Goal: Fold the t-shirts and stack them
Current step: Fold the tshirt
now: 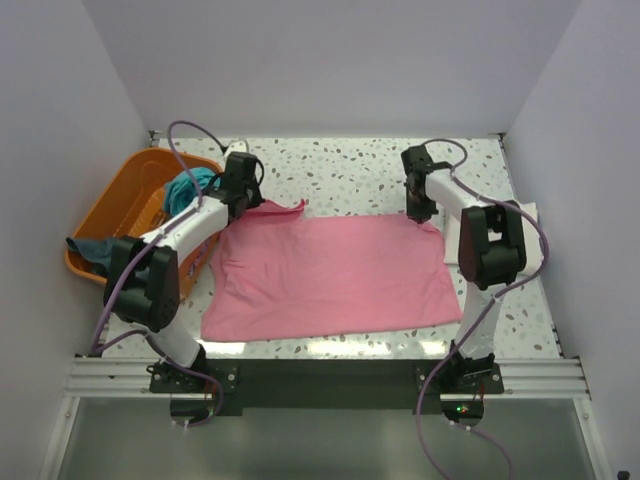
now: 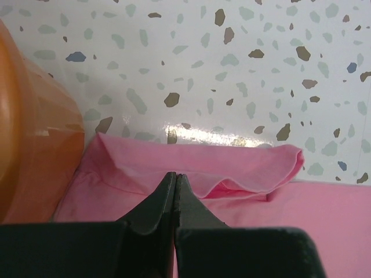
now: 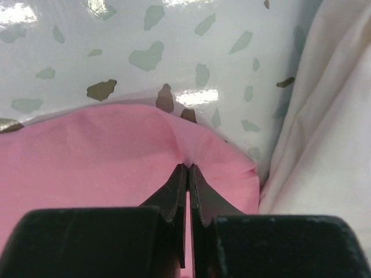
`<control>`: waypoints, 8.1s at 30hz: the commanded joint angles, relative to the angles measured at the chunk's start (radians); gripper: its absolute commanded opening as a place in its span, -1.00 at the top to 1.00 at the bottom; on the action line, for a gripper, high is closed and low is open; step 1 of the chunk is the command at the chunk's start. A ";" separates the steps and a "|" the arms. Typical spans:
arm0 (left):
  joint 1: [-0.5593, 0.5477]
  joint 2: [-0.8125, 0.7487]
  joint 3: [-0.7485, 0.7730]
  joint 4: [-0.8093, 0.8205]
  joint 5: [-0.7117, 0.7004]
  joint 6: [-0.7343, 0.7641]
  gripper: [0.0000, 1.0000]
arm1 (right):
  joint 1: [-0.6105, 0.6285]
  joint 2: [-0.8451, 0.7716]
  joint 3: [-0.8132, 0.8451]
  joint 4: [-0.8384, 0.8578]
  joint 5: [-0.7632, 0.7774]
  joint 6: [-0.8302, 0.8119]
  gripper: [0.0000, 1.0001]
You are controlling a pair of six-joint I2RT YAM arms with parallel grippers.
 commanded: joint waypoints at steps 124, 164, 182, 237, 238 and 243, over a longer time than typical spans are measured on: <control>-0.069 1.071 1.151 -0.348 0.309 -0.086 -1.00 | 1.069 -0.447 -0.864 0.579 -0.483 0.735 -0.97; -0.344 -0.380 -0.201 -0.185 0.134 -0.314 -1.00 | 1.046 -1.035 -0.861 0.152 0.052 0.821 -0.97; -0.457 -0.868 -0.831 -0.403 0.325 -0.598 -0.59 | 1.043 -0.927 -0.930 0.237 0.012 0.924 -0.90; -0.412 -0.693 -0.549 -0.261 0.162 -0.514 1.00 | 0.799 -0.793 -0.682 0.285 -0.072 0.662 1.00; -0.390 -0.649 -0.535 -0.232 0.184 -0.491 1.00 | 0.773 -0.755 -0.654 0.295 -0.055 0.642 1.00; -0.254 -0.491 -0.413 -0.116 0.202 -0.404 1.00 | 0.647 -0.608 -0.476 0.351 -0.049 0.527 1.00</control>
